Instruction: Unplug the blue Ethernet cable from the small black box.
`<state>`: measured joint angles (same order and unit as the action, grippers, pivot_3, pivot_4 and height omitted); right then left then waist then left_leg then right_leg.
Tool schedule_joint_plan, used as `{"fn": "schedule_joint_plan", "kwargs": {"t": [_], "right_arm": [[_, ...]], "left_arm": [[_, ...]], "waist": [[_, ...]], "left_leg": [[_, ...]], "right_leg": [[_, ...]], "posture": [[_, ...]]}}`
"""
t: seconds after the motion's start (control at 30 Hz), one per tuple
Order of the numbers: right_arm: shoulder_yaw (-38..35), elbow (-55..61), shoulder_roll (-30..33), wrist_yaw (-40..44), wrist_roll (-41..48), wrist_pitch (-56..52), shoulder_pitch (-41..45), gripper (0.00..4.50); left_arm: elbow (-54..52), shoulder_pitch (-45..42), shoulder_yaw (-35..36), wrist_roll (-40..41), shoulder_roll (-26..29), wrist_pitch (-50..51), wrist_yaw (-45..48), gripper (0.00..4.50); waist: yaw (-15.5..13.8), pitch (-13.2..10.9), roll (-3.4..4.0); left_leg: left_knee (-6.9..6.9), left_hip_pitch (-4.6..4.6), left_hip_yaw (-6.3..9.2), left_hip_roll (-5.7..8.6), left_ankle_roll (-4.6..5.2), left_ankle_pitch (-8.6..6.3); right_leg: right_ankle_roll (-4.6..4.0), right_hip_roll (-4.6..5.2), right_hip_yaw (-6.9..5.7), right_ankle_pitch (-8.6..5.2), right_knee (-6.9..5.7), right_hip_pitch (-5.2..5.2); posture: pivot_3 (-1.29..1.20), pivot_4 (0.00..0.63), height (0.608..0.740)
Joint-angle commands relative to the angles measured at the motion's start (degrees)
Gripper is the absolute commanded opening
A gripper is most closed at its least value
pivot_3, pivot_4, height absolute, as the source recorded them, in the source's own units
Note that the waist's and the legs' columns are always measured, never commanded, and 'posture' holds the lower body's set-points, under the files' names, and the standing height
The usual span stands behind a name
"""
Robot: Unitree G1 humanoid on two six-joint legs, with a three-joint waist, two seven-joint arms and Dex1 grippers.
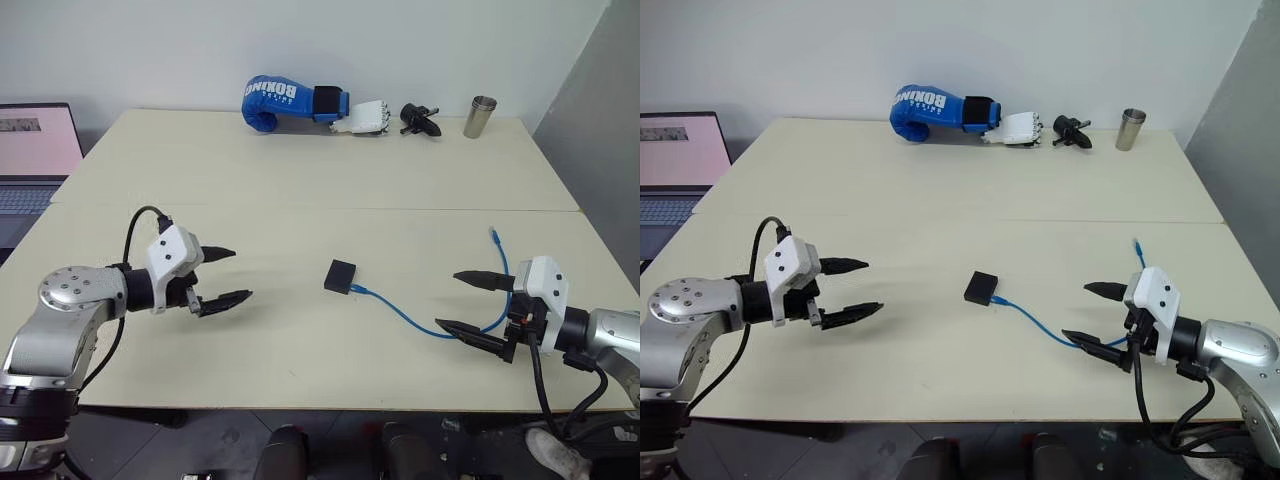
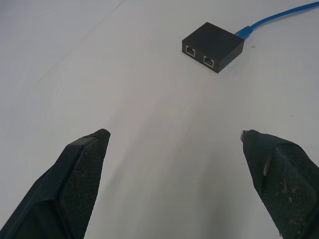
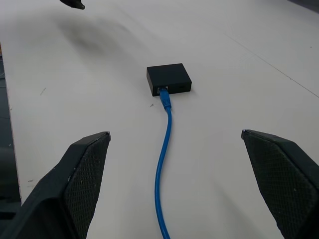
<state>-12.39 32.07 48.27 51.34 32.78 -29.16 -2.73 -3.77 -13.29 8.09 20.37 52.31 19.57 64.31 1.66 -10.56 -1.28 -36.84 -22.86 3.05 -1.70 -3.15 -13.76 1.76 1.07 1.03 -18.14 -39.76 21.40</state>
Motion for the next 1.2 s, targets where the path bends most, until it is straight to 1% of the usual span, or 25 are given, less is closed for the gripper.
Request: {"fn": "schedule_joint_plan", "kwargs": {"t": [0.03, 0.3, 0.4, 0.53, 0.67, 0.87, 1.03, 1.13, 1.2], "right_arm": [[-2.00, 1.69, 0.53, 0.17, 1.32, 0.02, 0.48, 4.48], [-1.86, 2.59, 0.56, -0.02, 1.82, -0.78, 0.49, 4.48], [-1.68, 2.79, 0.92, 0.02, 2.07, -1.26, 1.08, 4.48], [0.12, 2.98, 0.77, -0.78, 3.30, -3.70, 3.58, 4.48], [4.87, 3.46, -0.63, -2.30, 3.06, -5.79, 7.55, 4.48], [15.53, 1.06, -3.64, -8.19, -4.39, -8.81, 14.95, 4.48], [24.08, -5.70, -9.22, -12.14, -11.85, -8.40, 21.15, 4.48], [28.35, -10.92, -12.39, -12.29, -15.69, -6.70, 23.67, 4.48], [30.11, -14.12, -13.35, -11.24, -17.59, -5.68, 25.03, 4.48]], "left_arm": [[-0.55, -1.23, 0.16, 1.09, 0.23, -0.34, 0.98, 4.50], [-3.16, -2.06, -0.18, 2.28, 0.13, 2.45, 0.87, 4.50], [-3.49, -2.09, -0.61, 1.97, 0.44, 1.62, 1.50, 4.50], [-3.18, -2.78, -1.23, 4.05, 0.59, 1.79, 5.16, 4.50], [-3.67, -2.68, -3.46, 5.93, 2.12, 3.90, 10.60, 4.50], [-1.48, -6.57, -6.57, 4.17, 1.65, 2.23, 12.93, 4.50], [1.90, -9.23, -8.72, 2.16, 1.31, -1.65, 15.38, 4.50], [3.04, -10.68, -9.68, 1.77, 0.75, -2.73, 16.34, 4.50], [4.02, -11.57, -10.19, 1.33, 0.50, -3.57, 16.85, 4.50]], "waist": [[0.00, 0.00, 0.00], [0.00, 0.00, 0.00], [0.00, 0.00, 0.00], [0.01, 0.00, 0.00], [0.13, 0.00, 0.00], [0.05, -0.02, 0.02], [0.07, -0.02, 0.02], [0.10, -0.03, 0.03], [0.10, -0.04, 0.04]], "left_leg": [[0.00, 0.00, 0.00, 0.00, 0.00, 0.00], [0.00, 0.00, 0.00, 0.00, 0.00, 0.00], [0.00, 0.00, 0.00, 0.00, 0.00, 0.00], [-0.01, 0.00, 0.00, 0.00, 0.00, 0.00], [0.00, 0.01, 0.00, -0.01, 0.00, 0.00], [-0.02, -0.02, 0.03, 0.00, 0.00, 0.00], [-0.02, -0.03, 0.00, 0.02, 0.00, 0.00], [-0.01, -0.10, 0.01, 0.02, 0.00, 0.00], [-0.02, -0.10, 0.00, 0.03, 0.00, 0.00]], "right_leg": [[0.00, 0.00, 0.00, 0.00, 0.00, 0.00], [0.00, 0.00, 0.00, 0.00, 0.00, 0.00], [0.00, 0.00, 0.00, 0.00, 0.00, 0.00], [0.00, 0.00, 0.00, 0.00, -0.01, 0.00], [-0.01, -0.02, 0.00, 0.01, -0.01, 0.00], [-0.03, -0.03, -0.02, 0.02, -0.02, 0.03], [-0.08, -0.03, 0.01, 0.04, -0.01, 0.05], [-0.12, -0.04, -0.01, 0.06, -0.05, 0.14], [-0.13, -0.05, 0.01, 0.07, -0.09, 0.16]], "posture": [[0.00, 0.150, 0.740], [0.00, 0.150, 0.740], [0.00, 0.150, 0.740], [0.00, 0.150, 0.740], [0.00, 0.150, 0.740], [0.00, 0.150, 0.740], [0.00, 0.150, 0.740], [0.00, 0.150, 0.740], [0.00, 0.150, 0.740]]}}
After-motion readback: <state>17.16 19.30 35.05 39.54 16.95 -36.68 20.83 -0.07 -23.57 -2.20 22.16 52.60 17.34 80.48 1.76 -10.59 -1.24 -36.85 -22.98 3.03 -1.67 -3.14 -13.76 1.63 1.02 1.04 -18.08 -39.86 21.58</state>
